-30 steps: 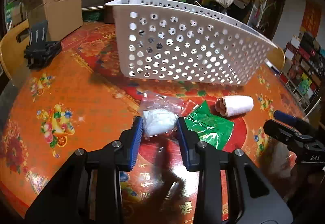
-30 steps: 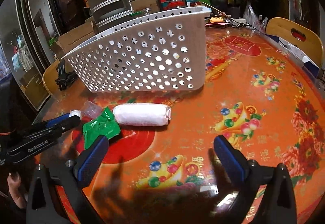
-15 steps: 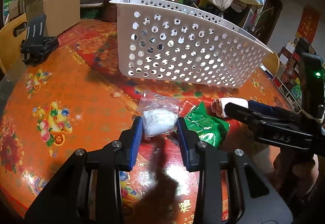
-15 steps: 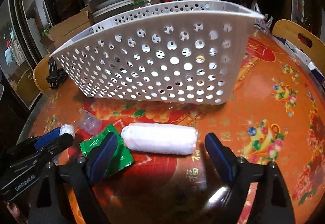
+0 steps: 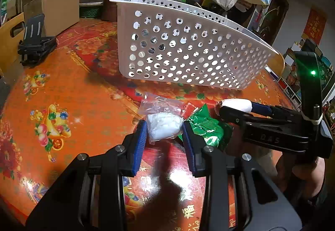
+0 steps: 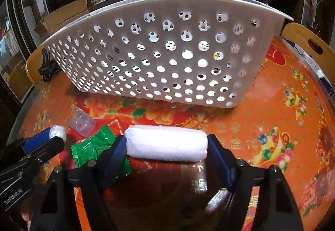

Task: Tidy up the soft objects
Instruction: 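Grasp the rolled white towel with the right tool while the left tool holds the bag, then lift the bag with the left tool while the right tool lifts the towel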

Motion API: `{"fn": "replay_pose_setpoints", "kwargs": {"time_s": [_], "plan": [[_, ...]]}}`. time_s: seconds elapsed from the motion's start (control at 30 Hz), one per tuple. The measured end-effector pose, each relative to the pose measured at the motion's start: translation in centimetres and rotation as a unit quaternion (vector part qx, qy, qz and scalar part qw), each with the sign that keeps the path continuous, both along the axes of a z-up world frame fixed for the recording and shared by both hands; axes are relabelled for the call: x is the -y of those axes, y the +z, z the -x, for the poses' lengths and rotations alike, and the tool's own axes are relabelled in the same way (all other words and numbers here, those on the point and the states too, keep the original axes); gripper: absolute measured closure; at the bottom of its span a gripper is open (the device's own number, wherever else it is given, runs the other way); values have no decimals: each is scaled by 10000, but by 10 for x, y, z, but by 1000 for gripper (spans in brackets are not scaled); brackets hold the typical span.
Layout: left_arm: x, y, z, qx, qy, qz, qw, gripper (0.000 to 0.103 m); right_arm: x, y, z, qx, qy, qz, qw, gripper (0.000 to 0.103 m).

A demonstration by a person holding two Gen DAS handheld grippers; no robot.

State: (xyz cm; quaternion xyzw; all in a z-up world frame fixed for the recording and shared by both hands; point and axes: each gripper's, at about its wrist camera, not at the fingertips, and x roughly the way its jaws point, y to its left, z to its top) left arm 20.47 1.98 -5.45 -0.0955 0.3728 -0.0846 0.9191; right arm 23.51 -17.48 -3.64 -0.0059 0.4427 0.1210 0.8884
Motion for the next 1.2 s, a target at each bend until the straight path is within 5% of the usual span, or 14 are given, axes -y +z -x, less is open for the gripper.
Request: {"fn": "replay_pose_setpoints", "kwargs": {"time_s": [0.27, 0.8, 1.2], "plan": [[0, 0, 0, 7, -7, 5, 10000, 71, -6, -1, 1, 24, 55, 182, 9998, 32], [1, 8, 15, 400, 14, -71, 9992, 71, 31, 20, 52, 629, 130, -281, 9975, 33], [6, 48, 38, 842, 68, -332, 9959, 71, 56, 50, 76, 1017, 195, -527, 9932, 33]]}}
